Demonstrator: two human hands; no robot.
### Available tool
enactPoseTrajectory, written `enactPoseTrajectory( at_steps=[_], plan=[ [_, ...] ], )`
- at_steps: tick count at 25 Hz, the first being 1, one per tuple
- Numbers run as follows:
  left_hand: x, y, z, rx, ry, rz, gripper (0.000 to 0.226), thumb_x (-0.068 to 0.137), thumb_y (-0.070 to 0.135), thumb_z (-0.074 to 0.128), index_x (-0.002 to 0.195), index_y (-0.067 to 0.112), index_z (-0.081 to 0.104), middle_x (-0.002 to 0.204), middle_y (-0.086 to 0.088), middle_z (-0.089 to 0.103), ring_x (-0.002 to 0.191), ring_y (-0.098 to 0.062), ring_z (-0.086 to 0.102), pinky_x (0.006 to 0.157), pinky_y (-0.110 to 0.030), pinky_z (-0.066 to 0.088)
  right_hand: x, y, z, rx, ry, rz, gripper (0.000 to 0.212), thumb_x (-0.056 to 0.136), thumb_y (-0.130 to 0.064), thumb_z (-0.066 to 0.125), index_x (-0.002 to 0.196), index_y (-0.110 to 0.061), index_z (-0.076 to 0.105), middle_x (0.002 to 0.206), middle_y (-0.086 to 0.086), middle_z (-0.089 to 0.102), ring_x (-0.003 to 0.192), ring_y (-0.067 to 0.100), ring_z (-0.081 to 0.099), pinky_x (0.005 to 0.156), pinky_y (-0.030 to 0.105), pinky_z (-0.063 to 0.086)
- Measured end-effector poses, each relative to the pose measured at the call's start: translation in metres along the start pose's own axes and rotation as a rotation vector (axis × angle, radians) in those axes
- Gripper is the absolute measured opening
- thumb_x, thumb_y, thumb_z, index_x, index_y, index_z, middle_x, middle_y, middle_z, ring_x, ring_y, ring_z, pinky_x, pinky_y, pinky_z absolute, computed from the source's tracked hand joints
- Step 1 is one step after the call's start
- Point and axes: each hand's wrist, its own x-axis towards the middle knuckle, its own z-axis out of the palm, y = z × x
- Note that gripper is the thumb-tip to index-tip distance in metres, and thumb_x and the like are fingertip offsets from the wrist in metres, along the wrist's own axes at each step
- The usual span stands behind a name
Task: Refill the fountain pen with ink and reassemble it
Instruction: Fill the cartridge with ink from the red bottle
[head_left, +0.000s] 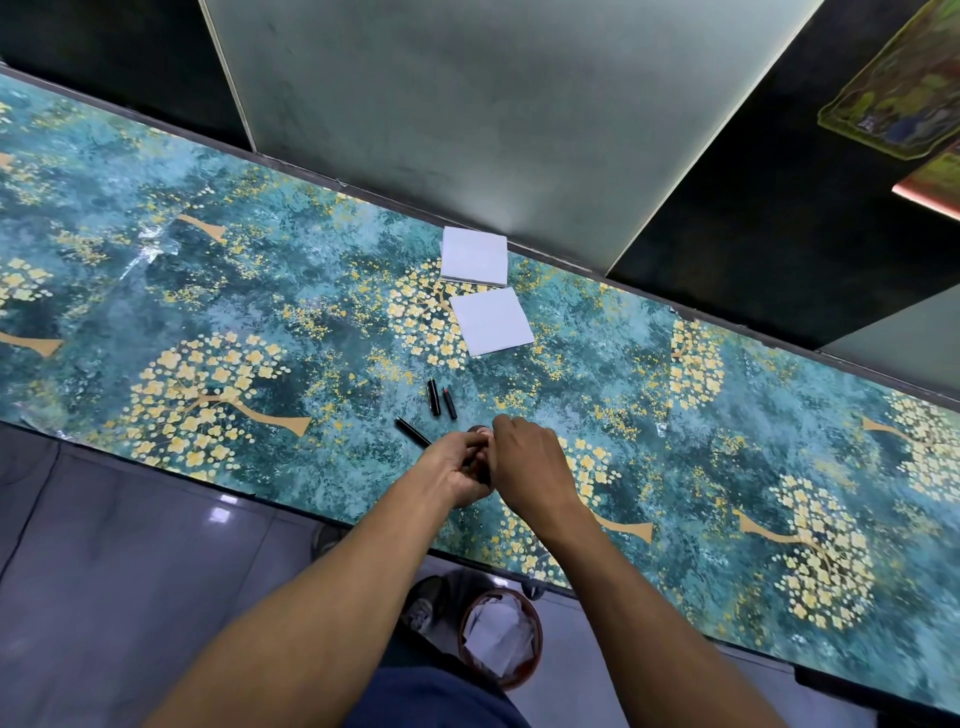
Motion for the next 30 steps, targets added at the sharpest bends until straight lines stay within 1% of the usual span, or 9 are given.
enactPoseTrajectory(
  at_steps=[5, 10, 14, 18, 20, 23, 26, 28, 30],
  plan=[
    [-0.004, 0.0, 0.001, -0.003, -0.001, 0.005, 0.022, 0.092, 0.006, 0.06, 0.071, 0.003, 0.057, 0.038, -0.005, 0.046, 0.024, -0.01, 0.039, 0.035, -0.014, 0.042, 0.004, -0.003, -0.001, -0.054, -0.033, -0.001, 0.019, 0.1, -0.015, 0.042, 0.109, -0.009, 0.057, 0.105, 0.012, 0.066, 0.094, 0.032, 0.062, 0.072, 0.035, 0.03],
    [-0.006, 0.001, 0.002, -0.007, 0.003, 0.001, 0.024, 0.093, 0.008, 0.061, 0.07, 0.005, 0.058, 0.039, -0.004, 0.047, 0.024, -0.01, 0.039, 0.034, -0.014, 0.042, 0.002, -0.005, -0.004, -0.083, -0.044, 0.012, 0.019, 0.101, -0.015, 0.045, 0.112, -0.007, 0.057, 0.107, 0.012, 0.067, 0.097, 0.032, 0.064, 0.074, 0.038, 0.039],
    [-0.007, 0.0, -0.001, 0.048, 0.007, 0.012, 0.027, 0.091, 0.009, 0.064, 0.066, 0.005, 0.055, 0.044, -0.004, 0.05, 0.036, -0.01, 0.046, 0.042, -0.019, 0.048, -0.004, -0.004, 0.004, 0.075, 0.019, 0.123, 0.029, 0.103, -0.028, 0.04, 0.102, -0.008, 0.061, 0.096, 0.014, 0.069, 0.087, 0.035, 0.064, 0.065, 0.037, 0.035],
    [-0.014, -0.001, -0.008, 0.239, 0.01, 0.025, 0.02, 0.092, 0.011, 0.063, 0.073, 0.005, 0.059, 0.063, -0.004, 0.052, 0.048, -0.012, 0.048, 0.046, -0.024, 0.052, -0.009, -0.003, 0.009, 0.256, 0.004, 0.282, 0.031, 0.098, -0.036, 0.05, 0.089, -0.011, 0.065, 0.086, 0.015, 0.069, 0.079, 0.035, 0.063, 0.063, 0.037, 0.045],
    [-0.016, -0.002, -0.012, 0.328, 0.011, 0.042, 0.014, 0.092, 0.011, 0.061, 0.079, 0.007, 0.061, 0.07, -0.004, 0.056, 0.058, -0.013, 0.052, 0.055, -0.031, 0.051, -0.013, -0.003, 0.011, 0.318, -0.016, 0.316, 0.03, 0.095, -0.037, 0.053, 0.086, -0.012, 0.066, 0.083, 0.013, 0.069, 0.076, 0.032, 0.063, 0.064, 0.037, 0.049],
    [-0.019, -0.003, -0.016, 0.403, 0.012, 0.075, 0.007, 0.091, 0.012, 0.062, 0.084, 0.011, 0.063, 0.076, -0.003, 0.061, 0.066, -0.013, 0.056, 0.06, -0.034, 0.048, -0.019, -0.005, 0.014, 0.363, -0.032, 0.328, 0.03, 0.096, -0.036, 0.053, 0.084, -0.012, 0.067, 0.079, 0.01, 0.068, 0.073, 0.028, 0.062, 0.062, 0.035, 0.047],
    [-0.019, -0.003, -0.02, 0.476, 0.026, 0.125, 0.004, 0.088, 0.011, 0.066, 0.085, 0.011, 0.065, 0.068, -0.002, 0.061, 0.06, -0.012, 0.056, 0.057, -0.032, 0.048, -0.023, -0.003, 0.014, 0.402, -0.033, 0.337, 0.029, 0.095, -0.031, 0.054, 0.076, -0.012, 0.066, 0.072, 0.008, 0.066, 0.067, 0.027, 0.06, 0.06, 0.036, 0.046],
    [-0.018, -0.003, -0.024, 0.526, 0.042, 0.17, 0.004, 0.086, 0.01, 0.07, 0.084, 0.01, 0.067, 0.059, 0.0, 0.063, 0.056, -0.01, 0.056, 0.058, -0.03, 0.049, -0.026, 0.001, 0.012, 0.427, -0.026, 0.359, 0.032, 0.095, -0.027, 0.054, 0.066, -0.014, 0.058, 0.062, 0.006, 0.06, 0.058, 0.024, 0.054, 0.054, 0.035, 0.039],
    [-0.017, -0.003, -0.027, 0.574, 0.052, 0.229, 0.004, 0.083, 0.009, 0.072, 0.085, 0.01, 0.069, 0.06, 0.001, 0.067, 0.057, -0.01, 0.059, 0.06, -0.029, 0.048, -0.029, 0.003, 0.01, 0.443, -0.013, 0.389, 0.039, 0.096, -0.024, 0.054, 0.057, -0.019, 0.046, 0.054, 0.002, 0.049, 0.049, 0.017, 0.044, 0.049, 0.033, 0.03]
  ],
)
